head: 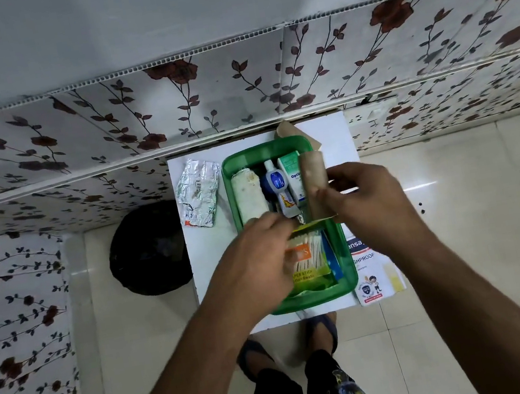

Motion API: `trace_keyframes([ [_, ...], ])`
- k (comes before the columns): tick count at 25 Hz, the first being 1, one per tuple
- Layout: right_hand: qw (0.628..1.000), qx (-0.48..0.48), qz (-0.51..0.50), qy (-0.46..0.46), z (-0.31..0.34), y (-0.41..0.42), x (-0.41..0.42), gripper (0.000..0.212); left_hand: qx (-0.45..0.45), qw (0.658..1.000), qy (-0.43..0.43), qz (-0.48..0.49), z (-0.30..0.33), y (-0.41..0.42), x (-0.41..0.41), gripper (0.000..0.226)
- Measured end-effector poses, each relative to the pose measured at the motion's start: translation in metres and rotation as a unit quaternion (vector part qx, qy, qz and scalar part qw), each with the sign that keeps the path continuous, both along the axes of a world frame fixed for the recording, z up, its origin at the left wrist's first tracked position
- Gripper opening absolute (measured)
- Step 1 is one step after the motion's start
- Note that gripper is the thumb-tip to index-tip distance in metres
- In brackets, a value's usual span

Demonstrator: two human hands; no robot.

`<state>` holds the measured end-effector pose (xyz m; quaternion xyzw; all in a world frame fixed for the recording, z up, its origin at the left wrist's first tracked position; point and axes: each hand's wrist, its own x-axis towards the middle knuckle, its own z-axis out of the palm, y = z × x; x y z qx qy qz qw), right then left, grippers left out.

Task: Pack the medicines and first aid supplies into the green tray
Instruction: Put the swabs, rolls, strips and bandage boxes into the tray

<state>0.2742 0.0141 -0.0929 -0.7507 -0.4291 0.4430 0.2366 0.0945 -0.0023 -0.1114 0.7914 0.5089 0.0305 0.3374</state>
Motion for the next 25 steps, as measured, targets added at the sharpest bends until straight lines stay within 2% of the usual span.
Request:
trace_keyframes([
  [1, 0.999, -0.006, 0.029, -0.019, -0.001, 0.004, -0.012, 0.012, 0.015, 0.997, -0.034, 0.063, 0.004, 0.004, -0.010, 0.032],
  [4, 0.988, 0.000, 0.097, -0.124, -0.015, 0.018, -0.045, 0.047, 0.049, 0.960, -0.109, 0.255, 0.003, 0.012, -0.044, 0.021],
  [6, 0.971, 0.000, 0.148, -0.185, -0.028, 0.024, -0.058, 0.040, 0.036, 0.942, -0.110, 0.315, -0.007, 0.017, -0.061, 0.023],
  [8, 0.954, -0.003, 0.191, -0.232, -0.037, 0.026, -0.062, 0.024, 0.021, 0.937, -0.107, 0.331, -0.017, 0.018, -0.073, 0.024],
  [11, 0.942, 0.018, 0.197, -0.272, -0.034, 0.025, -0.061, 0.032, 0.010, 0.935, -0.108, 0.339, -0.025, 0.015, -0.080, 0.023],
  [14, 0.959, 0.032, 0.146, -0.240, -0.028, 0.031, -0.065, 0.030, 0.003, 0.932, -0.105, 0.346, -0.028, 0.012, -0.083, 0.023],
  [17, 0.987, 0.008, 0.106, -0.116, -0.026, 0.045, -0.074, 0.035, -0.010, 0.929, -0.109, 0.352, -0.030, 0.010, -0.084, 0.022],
  [22, 0.989, -0.001, 0.108, -0.097, -0.033, 0.058, -0.074, 0.034, -0.011, 0.932, -0.106, 0.347, -0.035, 0.013, -0.084, 0.021],
  [25, 0.978, 0.004, 0.124, -0.169, -0.042, 0.049, -0.082, 0.043, -0.012, 0.936, -0.100, 0.337, -0.039, 0.013, -0.083, 0.020],
])
